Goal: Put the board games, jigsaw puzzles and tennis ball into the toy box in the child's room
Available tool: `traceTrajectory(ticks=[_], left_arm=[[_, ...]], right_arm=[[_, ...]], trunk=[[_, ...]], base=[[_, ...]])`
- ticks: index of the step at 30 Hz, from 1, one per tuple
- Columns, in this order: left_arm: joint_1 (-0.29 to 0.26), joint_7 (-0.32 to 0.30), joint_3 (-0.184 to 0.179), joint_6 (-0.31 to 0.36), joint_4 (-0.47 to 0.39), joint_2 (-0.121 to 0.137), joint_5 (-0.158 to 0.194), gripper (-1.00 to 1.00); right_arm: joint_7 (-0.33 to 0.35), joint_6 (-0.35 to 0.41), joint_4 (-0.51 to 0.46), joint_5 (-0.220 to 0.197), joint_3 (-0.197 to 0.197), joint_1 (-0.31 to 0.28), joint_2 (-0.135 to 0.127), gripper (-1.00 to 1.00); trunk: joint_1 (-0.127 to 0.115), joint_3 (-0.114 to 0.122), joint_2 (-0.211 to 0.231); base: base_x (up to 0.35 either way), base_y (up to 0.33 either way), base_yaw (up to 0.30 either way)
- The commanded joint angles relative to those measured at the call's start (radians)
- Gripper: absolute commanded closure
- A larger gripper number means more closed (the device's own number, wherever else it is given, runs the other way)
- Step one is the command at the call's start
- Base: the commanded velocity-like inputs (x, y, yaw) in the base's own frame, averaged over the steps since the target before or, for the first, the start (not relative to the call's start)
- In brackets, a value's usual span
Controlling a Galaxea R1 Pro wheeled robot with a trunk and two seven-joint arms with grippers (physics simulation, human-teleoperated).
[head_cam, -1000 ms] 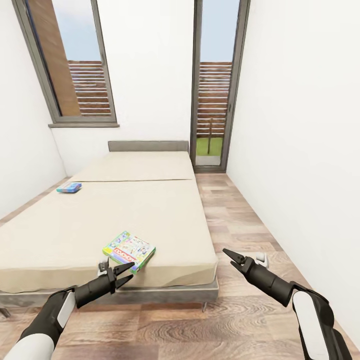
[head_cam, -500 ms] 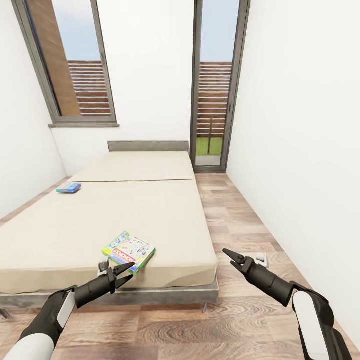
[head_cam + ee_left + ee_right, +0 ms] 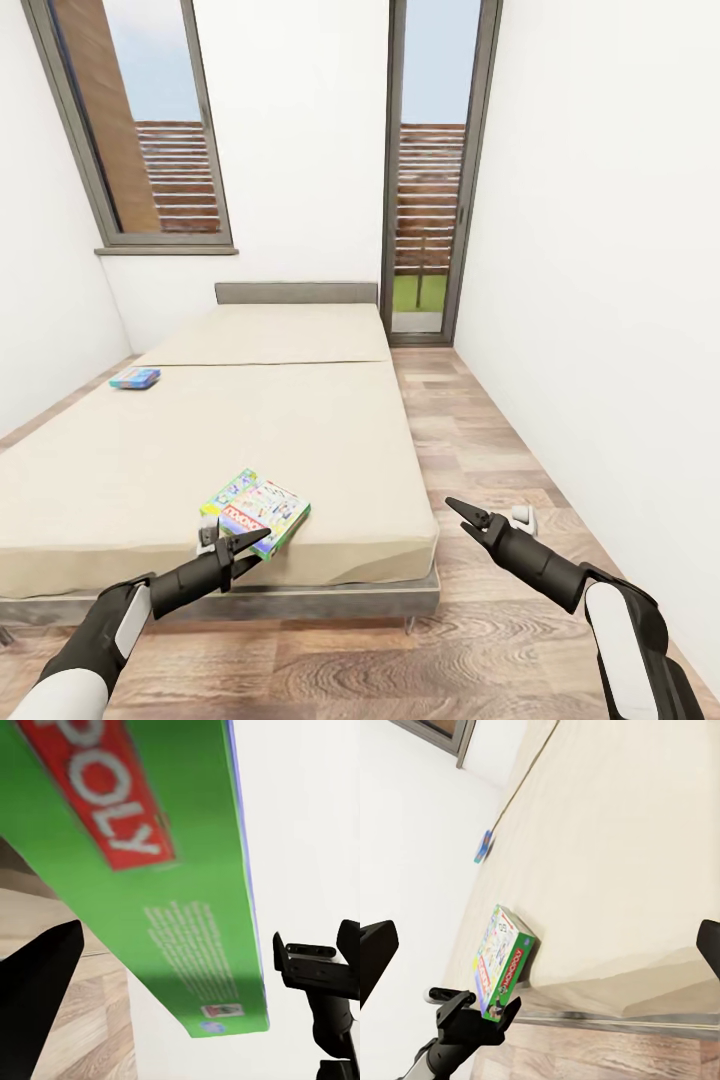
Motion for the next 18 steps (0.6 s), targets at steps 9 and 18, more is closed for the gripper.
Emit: traceTrajectory(ticks=[9,18], left_arm=[[-0.005,0.001,0.006,-0.015,0.0,-0.001,0.019,-1.0],[-0.005,0.002,0.006,-0.015,0.0,-0.001,0.019,-1.0]], right_arm=[[0.009,0.006,0.0,0.005,-0.003,-0.001,0.001,-1.0],[0.03,0.006,0.0,0.005,-0.003,-0.001,0.001,-1.0]], trunk=[[0.0,-0.001,0.0],[0.0,-0.001,0.0]], base=[[0.002,0.0,0.0],[0.0,0.0,0.0]])
